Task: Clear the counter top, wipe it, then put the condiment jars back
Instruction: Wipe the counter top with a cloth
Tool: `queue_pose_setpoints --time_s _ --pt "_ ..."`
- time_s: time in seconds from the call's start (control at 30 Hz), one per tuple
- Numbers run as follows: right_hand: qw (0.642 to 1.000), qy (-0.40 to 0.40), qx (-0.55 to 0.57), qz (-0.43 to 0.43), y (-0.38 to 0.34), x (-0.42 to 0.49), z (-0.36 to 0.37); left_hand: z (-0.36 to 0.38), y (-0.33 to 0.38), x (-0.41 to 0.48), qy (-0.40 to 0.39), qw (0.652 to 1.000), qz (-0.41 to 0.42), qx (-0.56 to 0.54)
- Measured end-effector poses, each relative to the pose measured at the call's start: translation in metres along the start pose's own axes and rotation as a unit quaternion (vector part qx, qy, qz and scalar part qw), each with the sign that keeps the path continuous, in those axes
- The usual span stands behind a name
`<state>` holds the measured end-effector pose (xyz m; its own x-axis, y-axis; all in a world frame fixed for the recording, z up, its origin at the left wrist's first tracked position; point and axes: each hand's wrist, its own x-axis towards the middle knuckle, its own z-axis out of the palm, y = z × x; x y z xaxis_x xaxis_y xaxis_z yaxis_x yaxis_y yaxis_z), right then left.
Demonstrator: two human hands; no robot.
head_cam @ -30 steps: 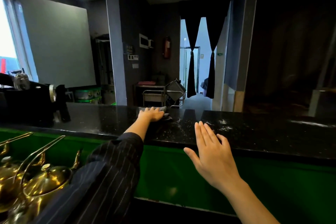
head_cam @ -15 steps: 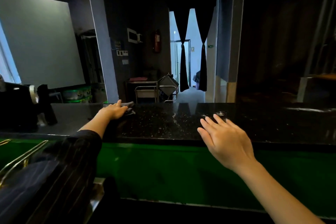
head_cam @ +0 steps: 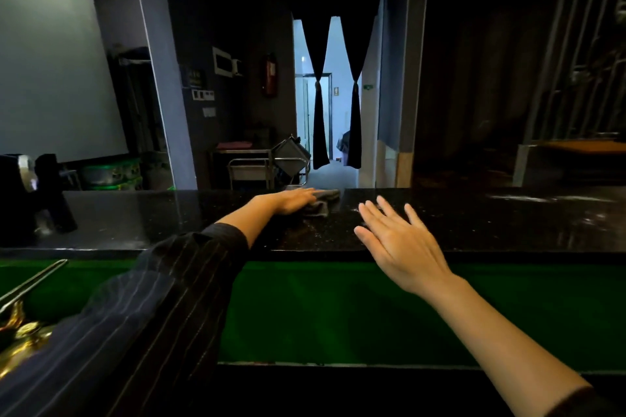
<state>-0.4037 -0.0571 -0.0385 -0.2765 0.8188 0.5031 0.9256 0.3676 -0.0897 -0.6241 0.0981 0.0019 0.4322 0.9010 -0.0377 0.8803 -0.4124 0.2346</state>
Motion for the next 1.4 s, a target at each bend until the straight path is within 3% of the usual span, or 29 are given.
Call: queue_pose_setpoints --time_s 0.1,0.27,0.53,0.63,0.77,0.9,1.03,1.1,1.2,1.4 --pt "0.997 0.011 0.006 0.073 0.044 -0.019 -0.018 -0.005 -0.045 -0.022 0.056 0.995 -0.078 -0.036" --pt "0.984 -0.018 -0.070 0.160 0.071 -0.030 -0.010 0.000 -0.049 -0.016 0.061 0.991 -0.112 0.045" --pt "0.983 -0.013 -0.074 0.170 0.069 -0.027 -0.007 0.031 0.037 0.002 0.066 0.985 -0.128 0.091" --pt "0.981 -0.029 -0.076 0.174 0.069 -0.026 -0.010 0.042 0.084 0.005 0.067 0.990 -0.096 0.075" --pt "0.982 -0.052 -0.077 0.165 0.071 -0.028 -0.017 0.037 0.080 0.003 0.052 0.995 -0.071 0.043" --pt "0.981 -0.073 -0.070 0.168 0.070 -0.028 -0.020 0.025 0.021 -0.009 0.068 0.985 -0.157 -0.001" --pt "0.980 -0.064 -0.070 0.178 0.071 -0.025 -0.017 0.018 0.000 -0.033 0.058 0.985 -0.165 -0.003" --pt "0.979 -0.062 -0.069 0.180 0.071 -0.024 -0.015 0.022 0.007 -0.045 0.081 0.984 -0.157 0.020" --pt "0.980 -0.056 -0.069 0.180 0.072 -0.023 -0.012 0.031 0.035 -0.060 0.114 0.969 -0.220 0.014" --pt "0.981 -0.055 -0.073 0.170 0.071 -0.022 -0.012 0.046 0.118 -0.061 0.100 0.954 -0.280 0.030"
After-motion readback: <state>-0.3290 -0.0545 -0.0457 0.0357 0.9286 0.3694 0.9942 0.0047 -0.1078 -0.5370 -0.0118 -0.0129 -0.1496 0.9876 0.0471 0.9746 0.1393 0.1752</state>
